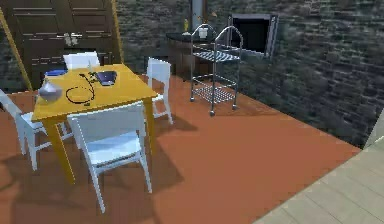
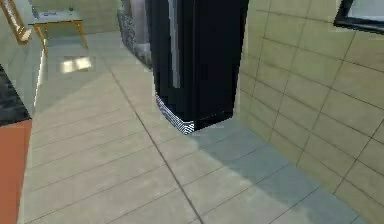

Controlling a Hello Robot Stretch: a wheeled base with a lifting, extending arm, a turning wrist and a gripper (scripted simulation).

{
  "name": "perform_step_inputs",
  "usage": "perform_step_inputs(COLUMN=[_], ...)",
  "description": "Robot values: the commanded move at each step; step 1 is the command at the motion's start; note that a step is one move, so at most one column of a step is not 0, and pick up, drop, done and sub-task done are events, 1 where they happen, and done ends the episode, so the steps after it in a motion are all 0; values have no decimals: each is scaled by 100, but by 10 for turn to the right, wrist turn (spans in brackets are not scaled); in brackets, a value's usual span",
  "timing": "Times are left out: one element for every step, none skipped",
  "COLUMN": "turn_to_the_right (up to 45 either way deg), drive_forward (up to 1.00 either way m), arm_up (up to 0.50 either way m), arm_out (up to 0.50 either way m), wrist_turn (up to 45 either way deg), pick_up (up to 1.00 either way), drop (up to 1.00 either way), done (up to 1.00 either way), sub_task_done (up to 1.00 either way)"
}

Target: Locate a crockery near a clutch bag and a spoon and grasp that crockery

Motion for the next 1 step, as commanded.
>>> perform_step_inputs(turn_to_the_right=[-450], drive_forward=[0], arm_up=[0], arm_out=[0], wrist_turn=[0], pick_up=[0], drop=[0], done=[0], sub_task_done=[0])
